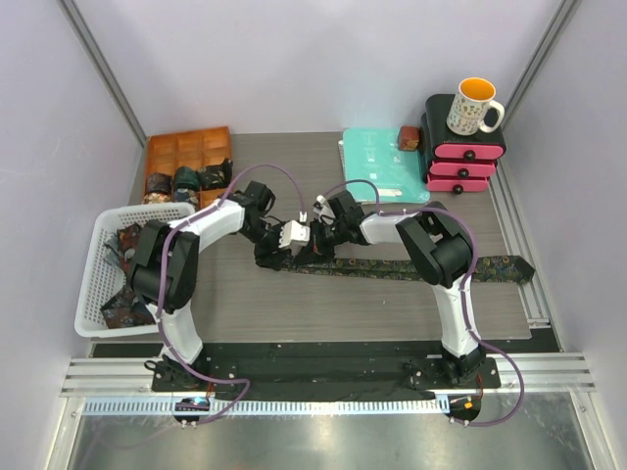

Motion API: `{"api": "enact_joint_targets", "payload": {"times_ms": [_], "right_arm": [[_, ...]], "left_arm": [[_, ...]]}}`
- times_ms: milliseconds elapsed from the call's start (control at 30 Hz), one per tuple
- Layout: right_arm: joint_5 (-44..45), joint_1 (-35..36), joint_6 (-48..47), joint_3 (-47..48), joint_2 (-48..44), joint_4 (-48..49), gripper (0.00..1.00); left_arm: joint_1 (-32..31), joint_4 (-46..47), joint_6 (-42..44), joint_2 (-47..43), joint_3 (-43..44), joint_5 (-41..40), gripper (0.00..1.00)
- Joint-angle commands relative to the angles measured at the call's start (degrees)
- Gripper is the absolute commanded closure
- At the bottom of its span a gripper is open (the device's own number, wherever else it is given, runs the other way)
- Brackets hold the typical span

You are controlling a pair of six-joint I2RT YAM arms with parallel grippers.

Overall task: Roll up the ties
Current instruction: Roll the tie at the center of the board.

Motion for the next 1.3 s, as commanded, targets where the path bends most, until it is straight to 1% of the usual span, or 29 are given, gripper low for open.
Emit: {"api": "enact_joint_targets", "payload": {"times_ms": [0,167,200,267,300,433,533,567,600,633,667,767,833,933,967,1067,1267], "right_arm": [[3.8,-0.2,-2.3,-0.6,2.6,-4.5,0.99],[3.3,-0.2,-2.1,0.1,2.4,-4.1,0.99],[3.1,-0.2,-1.9,0.4,2.2,-4.2,0.99],[3.1,-0.2,-1.9,1.1,1.2,-4.2,0.99],[3.1,-0.2,-1.8,1.3,0.8,-4.4,0.99],[3.5,-0.2,-1.9,2.5,-1.0,-6.5,0.99],[4.0,-0.2,-2.6,2.7,-1.8,-8.3,0.99],[4.6,-0.3,-3.7,2.7,-1.8,-8.7,0.99],[4.9,-0.3,-4.3,2.5,-1.5,-9.5,0.99],[5.1,-0.3,-4.7,2.2,-1.2,-9.5,0.99],[5.2,-0.4,-5.5,1.9,-0.8,-9.7,0.99],[5.3,-1.0,-5.7,1.2,1.5,-9.4,0.99],[5.2,-1.4,-5.8,0.7,2.2,-8.1,0.99],[4.9,-1.6,-6.0,0.1,2.5,-7.1,0.99],[4.7,-1.6,-6.0,-0.2,2.6,-6.8,0.99],[4.1,-1.6,-5.5,-0.6,3.0,-5.8,0.99],[2.4,-1.9,-4.0,-0.4,3.6,-3.6,0.99]], "left_arm": [[-1.1,-0.8,1.8,1.0,-0.1,-2.1,0.5],[-1.1,0.6,1.7,1.3,-0.8,-4.7,0.53],[-1.1,0.8,1.6,1.4,-0.9,-4.7,0.57],[-1.2,1.4,1.3,1.6,-1.0,-5.0,0.61],[-1.1,1.4,1.1,1.8,-0.9,-5.2,0.66],[-1.2,1.5,1.2,2.2,-1.1,-6.1,0.73],[-1.1,1.8,1.2,2.1,-1.4,-6.0,0.73],[-1.2,1.8,1.1,2.1,-1.4,-6.0,0.72],[-1.1,1.8,0.7,2.1,-1.2,-5.8,0.69],[-1.1,1.7,0.4,2.0,-1.1,-5.5,0.64],[-1.0,1.7,0.1,1.8,-1.0,-5.1,0.55],[-0.9,1.8,-1.1,1.5,-0.5,-3.2,0.48],[-0.9,1.7,-1.8,1.5,-0.1,-2.4,0.48],[-0.9,0.8,-2.6,2.0,1.2,-1.7,0.53],[-0.9,0.7,-2.9,1.8,1.7,-1.4,0.59],[-1.0,0.7,-4.0,0.3,2.4,1.0,0.67],[-2.9,0.8,-7.6,0.1,5.5,2.0,0.68]]}}
